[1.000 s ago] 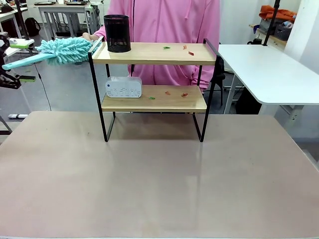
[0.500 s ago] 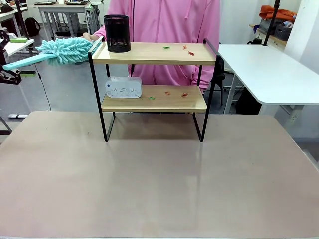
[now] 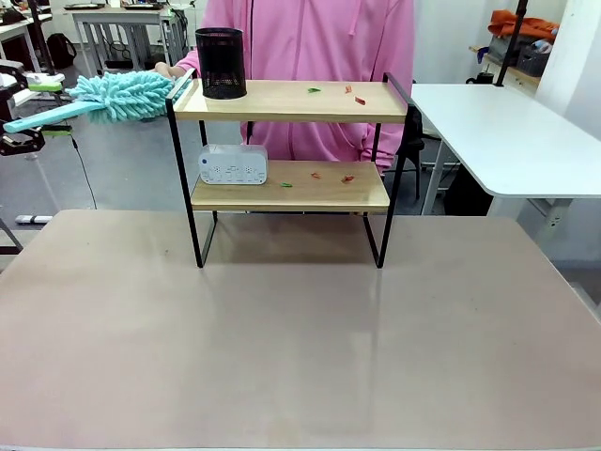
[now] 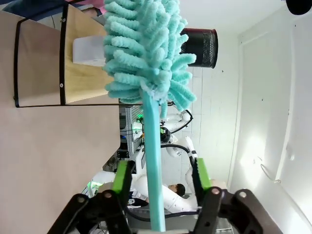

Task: Clean the shelf.
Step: Pick up the Duster from the human, then clean the specific tier of the Shelf with the Duster once objects are removed.

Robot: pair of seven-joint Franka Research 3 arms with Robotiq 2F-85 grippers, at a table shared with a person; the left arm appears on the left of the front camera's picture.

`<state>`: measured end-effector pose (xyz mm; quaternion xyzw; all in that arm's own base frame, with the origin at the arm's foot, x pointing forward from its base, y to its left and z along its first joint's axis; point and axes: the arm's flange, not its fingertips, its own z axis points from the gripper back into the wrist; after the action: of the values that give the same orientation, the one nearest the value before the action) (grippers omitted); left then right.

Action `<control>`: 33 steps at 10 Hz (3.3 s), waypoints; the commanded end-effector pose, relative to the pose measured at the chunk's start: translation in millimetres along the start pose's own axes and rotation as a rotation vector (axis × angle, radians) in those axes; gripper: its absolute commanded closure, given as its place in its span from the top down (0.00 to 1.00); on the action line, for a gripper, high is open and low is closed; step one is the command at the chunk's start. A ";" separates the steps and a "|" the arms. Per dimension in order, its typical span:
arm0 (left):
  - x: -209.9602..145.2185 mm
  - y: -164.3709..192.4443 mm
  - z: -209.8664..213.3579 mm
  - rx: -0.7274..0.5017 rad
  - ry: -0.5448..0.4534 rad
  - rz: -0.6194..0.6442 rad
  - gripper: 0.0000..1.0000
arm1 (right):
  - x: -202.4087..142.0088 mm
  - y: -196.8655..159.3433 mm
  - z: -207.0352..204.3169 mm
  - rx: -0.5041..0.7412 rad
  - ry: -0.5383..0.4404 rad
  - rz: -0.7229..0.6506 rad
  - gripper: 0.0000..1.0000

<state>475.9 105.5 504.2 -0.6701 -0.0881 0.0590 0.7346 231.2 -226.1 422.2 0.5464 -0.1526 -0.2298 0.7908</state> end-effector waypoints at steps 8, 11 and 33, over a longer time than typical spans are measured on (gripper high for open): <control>-5.0 -1.7 -3.8 -0.009 -0.015 -0.013 0.00 | -2.0 -0.7 0.0 0.001 0.001 0.026 1.00; -21.8 -7.9 39.1 0.041 -0.075 -0.129 0.00 | -2.0 -0.7 0.0 0.001 0.001 0.026 1.00; -130.0 94.8 98.8 0.369 -0.052 -0.387 0.00 | -2.0 -0.7 0.0 0.001 0.001 0.026 1.00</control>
<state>331.4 182.3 408.3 -0.4871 -0.2251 -0.0484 0.8425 231.0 -226.1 421.9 0.5466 -0.1525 -0.2298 0.7907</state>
